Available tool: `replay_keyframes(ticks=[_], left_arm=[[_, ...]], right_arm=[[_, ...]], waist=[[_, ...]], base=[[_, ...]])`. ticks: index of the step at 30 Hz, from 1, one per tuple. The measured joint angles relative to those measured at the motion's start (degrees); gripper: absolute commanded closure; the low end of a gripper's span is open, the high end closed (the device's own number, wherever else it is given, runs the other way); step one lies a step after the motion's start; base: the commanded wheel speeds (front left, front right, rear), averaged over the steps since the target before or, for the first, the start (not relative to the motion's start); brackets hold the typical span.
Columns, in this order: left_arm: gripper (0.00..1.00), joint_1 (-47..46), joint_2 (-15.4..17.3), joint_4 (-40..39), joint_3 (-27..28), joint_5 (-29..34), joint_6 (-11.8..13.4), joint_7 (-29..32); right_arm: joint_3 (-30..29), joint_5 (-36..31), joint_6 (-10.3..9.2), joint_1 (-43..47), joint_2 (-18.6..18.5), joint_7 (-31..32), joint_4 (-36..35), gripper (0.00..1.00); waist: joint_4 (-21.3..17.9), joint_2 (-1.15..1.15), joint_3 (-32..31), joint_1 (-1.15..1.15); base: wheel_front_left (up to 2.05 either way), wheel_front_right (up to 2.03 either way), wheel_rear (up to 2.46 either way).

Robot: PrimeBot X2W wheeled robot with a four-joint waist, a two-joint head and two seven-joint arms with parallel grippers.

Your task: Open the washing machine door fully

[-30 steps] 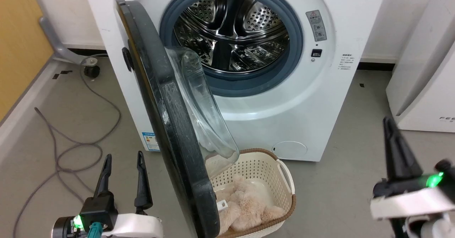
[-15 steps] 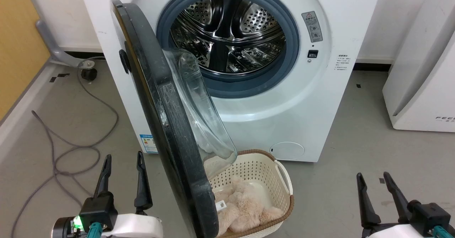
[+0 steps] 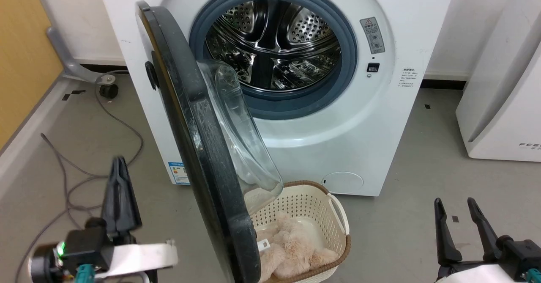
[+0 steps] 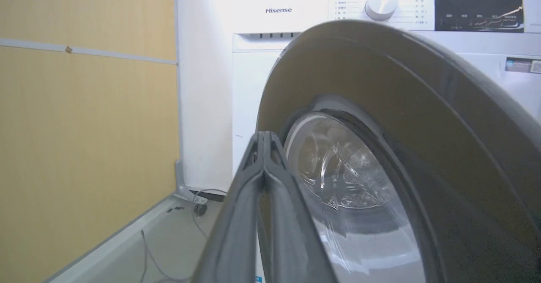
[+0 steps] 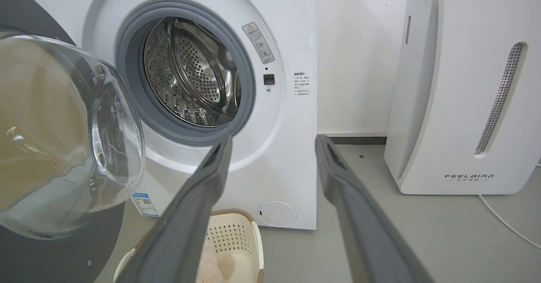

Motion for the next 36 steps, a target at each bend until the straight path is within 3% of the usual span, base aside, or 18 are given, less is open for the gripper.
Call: replay_keyframes(ticks=[6, 15, 28, 36], left_arm=[[1.0, -2.33, 0.0, -9.78, -2.3, 1.76, -1.47, -0.07], [1.0, -4.79, -0.03, -16.21, -12.14, 2.32, -3.55, -0.07], [1.0, -5.47, -0.04, -15.03, -26.25, 3.36, -6.61, -0.07], [1.0, -3.32, 0.48, -11.24, -31.92, 3.83, -8.67, -0.07]], right_arm=[[0.18, 0.2, 0.0, 0.58, 0.04, 0.0, -0.98, 0.0], [0.54, 0.36, 0.0, 0.59, 0.04, 0.0, -1.64, 0.0], [0.52, 0.54, 0.0, 0.61, 0.05, 0.0, -2.19, 0.0], [0.65, 0.59, 0.0, 0.61, 0.05, 0.0, -2.2, 0.0]], waist=[[0.03, 0.0, -0.22, 0.0], [-0.3, 0.0, -0.34, 0.0], [-0.02, 0.0, -0.55, 0.0], [0.74, 0.0, -0.36, 0.0]], base=[[0.0, 0.0, 0.0], [0.0, 0.0, 0.0], [0.0, 0.0, 0.0], [0.0, 0.0, 0.0]])
